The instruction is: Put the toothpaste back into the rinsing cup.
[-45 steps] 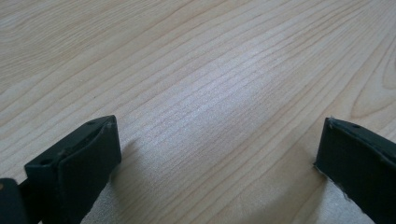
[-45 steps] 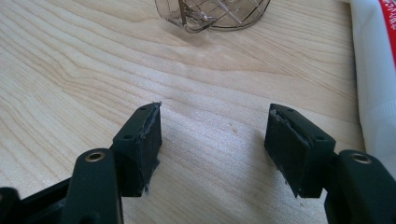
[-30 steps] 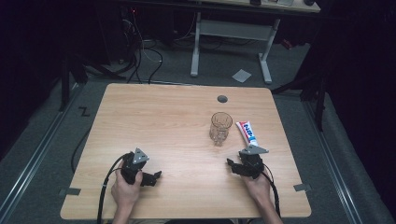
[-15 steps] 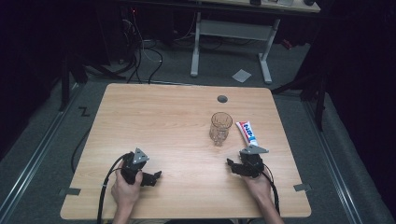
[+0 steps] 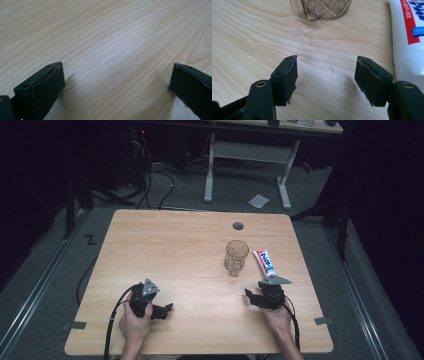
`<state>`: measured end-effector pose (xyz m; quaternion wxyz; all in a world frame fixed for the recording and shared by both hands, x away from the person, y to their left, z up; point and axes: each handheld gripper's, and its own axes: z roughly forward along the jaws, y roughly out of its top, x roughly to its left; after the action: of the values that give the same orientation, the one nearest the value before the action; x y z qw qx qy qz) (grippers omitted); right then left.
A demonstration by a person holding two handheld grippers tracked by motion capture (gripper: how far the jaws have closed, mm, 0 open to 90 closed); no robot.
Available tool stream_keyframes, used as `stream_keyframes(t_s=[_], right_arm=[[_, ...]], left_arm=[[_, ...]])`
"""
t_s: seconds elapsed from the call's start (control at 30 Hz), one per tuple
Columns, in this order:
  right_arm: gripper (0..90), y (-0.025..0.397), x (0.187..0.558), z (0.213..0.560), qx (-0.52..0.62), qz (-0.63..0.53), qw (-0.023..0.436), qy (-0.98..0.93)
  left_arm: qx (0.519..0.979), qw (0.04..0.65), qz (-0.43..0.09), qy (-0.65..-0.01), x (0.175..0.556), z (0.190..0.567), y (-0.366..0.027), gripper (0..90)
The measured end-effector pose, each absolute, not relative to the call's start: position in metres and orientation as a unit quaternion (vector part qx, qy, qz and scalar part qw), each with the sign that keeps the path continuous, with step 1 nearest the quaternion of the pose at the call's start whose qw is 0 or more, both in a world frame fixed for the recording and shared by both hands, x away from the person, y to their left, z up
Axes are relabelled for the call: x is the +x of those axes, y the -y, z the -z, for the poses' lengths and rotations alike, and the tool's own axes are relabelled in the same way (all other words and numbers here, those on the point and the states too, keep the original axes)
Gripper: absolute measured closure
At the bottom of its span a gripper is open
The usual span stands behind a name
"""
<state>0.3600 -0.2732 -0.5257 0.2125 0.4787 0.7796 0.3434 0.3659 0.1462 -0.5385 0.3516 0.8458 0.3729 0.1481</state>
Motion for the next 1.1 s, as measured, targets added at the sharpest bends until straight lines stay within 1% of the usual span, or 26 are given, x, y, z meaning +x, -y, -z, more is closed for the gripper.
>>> stream_keyframes(t_s=[0.67,0.87,1.1], right_arm=[[33.4,0.281,0.347,0.517,0.474,-0.36,0.208,-0.777],[36.1,0.29,0.343,0.516,0.482,-0.369,0.208,-0.767],[36.8,0.296,0.339,0.516,0.488,-0.374,0.208,-0.761]], left_arm=[[0.846,0.352,-0.148,-0.373,0.366,0.539,-0.146,0.3],[0.846,0.352,-0.148,-0.373,0.366,0.538,-0.146,0.3],[0.846,0.352,-0.148,-0.373,0.366,0.539,-0.146,0.3]])
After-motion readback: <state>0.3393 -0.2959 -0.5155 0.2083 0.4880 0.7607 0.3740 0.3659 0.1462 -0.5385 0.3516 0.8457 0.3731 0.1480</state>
